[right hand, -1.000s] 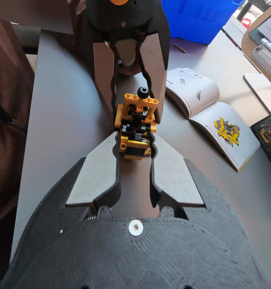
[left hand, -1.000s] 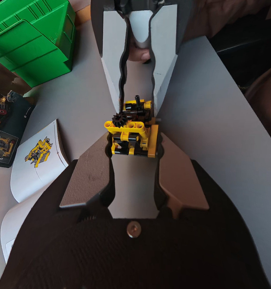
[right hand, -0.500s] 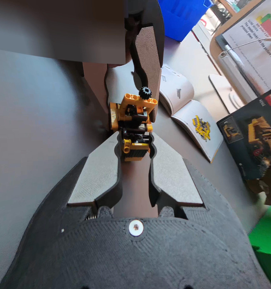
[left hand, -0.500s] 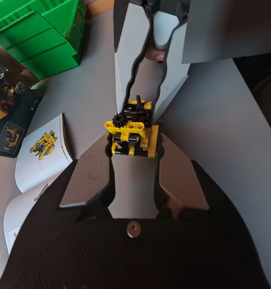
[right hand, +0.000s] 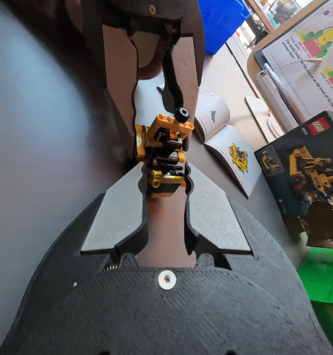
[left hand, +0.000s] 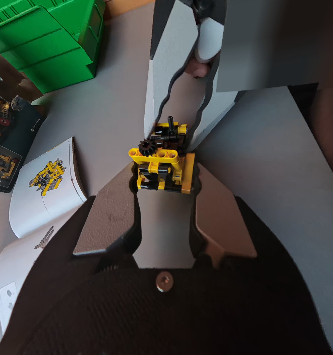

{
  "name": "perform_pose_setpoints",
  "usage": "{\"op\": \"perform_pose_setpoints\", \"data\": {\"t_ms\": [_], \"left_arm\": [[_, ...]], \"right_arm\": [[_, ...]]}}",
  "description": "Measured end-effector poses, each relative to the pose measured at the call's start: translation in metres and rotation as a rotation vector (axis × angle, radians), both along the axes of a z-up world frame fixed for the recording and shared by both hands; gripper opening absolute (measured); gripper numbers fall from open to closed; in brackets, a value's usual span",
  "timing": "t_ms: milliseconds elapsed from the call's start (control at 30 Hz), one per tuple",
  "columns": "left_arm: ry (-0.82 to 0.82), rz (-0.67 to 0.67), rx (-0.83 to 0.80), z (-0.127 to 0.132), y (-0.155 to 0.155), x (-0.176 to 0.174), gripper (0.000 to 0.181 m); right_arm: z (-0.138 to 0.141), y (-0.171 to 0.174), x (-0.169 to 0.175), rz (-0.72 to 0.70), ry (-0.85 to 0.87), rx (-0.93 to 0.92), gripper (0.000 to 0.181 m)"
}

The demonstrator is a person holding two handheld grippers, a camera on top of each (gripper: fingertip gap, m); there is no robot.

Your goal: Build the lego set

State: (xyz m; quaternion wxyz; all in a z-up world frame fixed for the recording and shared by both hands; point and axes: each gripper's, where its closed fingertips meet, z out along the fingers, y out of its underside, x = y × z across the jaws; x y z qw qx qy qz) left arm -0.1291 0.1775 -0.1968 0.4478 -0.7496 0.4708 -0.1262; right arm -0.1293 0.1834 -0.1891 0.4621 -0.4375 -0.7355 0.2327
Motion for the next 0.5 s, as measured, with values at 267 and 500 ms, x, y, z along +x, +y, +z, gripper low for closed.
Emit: {"op": "perform_pose_setpoints", "data": {"t_ms": [267,500], "left_arm": [[0.016,-0.225,0.015,0.0,-0.006,-0.01,0.056],[0.006,-0.186,-0.114,-0.002,-0.012,-0.025,0.091]], "right_arm": [[0.024,0.002,0.02,0.137,0.088,-0.3,0.048],[0.011,0.0,0.003,0.257,-0.104,-0.552,0.049]]}}
